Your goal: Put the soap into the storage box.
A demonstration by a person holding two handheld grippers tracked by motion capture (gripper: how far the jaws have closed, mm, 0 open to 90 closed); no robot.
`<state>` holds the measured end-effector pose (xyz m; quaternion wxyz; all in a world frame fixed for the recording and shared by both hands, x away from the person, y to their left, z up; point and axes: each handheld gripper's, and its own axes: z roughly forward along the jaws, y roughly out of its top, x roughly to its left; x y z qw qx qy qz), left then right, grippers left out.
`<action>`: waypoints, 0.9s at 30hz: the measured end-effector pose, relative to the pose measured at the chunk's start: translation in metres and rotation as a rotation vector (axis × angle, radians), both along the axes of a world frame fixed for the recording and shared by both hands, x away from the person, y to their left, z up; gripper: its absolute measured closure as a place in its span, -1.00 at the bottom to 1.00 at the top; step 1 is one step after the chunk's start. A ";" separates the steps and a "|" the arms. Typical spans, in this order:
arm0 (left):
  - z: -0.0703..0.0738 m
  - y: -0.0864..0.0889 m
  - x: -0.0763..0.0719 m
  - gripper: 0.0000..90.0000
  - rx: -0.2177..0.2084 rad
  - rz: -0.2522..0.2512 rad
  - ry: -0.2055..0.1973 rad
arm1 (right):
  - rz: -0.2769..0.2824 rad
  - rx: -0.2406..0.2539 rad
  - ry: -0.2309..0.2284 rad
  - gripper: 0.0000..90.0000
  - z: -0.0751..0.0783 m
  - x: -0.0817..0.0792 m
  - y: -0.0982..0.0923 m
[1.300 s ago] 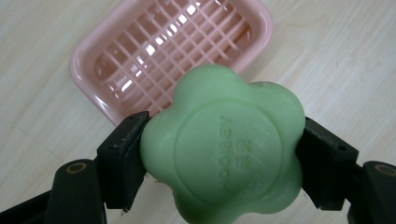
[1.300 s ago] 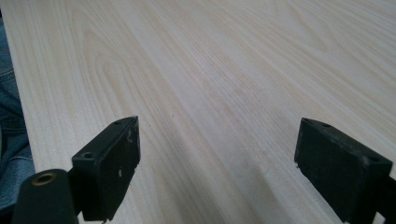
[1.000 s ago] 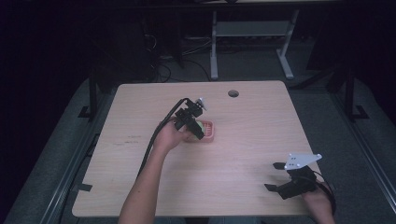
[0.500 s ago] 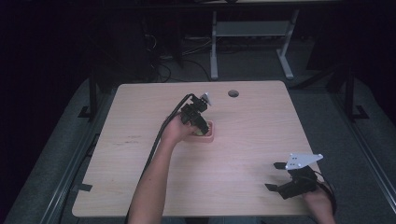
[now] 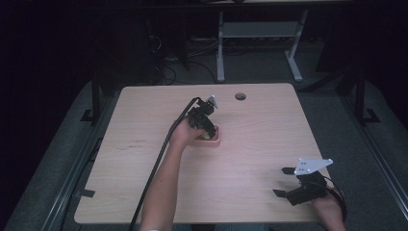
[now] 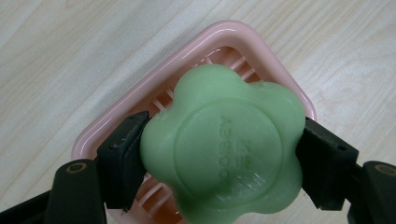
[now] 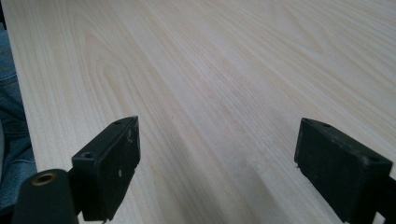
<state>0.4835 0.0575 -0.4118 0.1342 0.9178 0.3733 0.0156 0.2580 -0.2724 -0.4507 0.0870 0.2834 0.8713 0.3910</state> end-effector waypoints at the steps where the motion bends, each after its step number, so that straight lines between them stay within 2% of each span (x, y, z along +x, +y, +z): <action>1: -0.001 0.000 0.001 -0.41 0.011 0.000 -0.005 | 0.000 0.000 0.000 -0.69 0.000 0.000 0.000; 22: -0.011 0.002 0.007 -0.42 0.033 0.021 0.036 | -0.001 0.002 0.004 -0.69 0.000 -0.001 0.000; 27: -0.012 0.001 0.007 -0.42 0.046 0.015 0.025 | -0.001 0.003 0.003 -0.69 0.000 0.000 0.000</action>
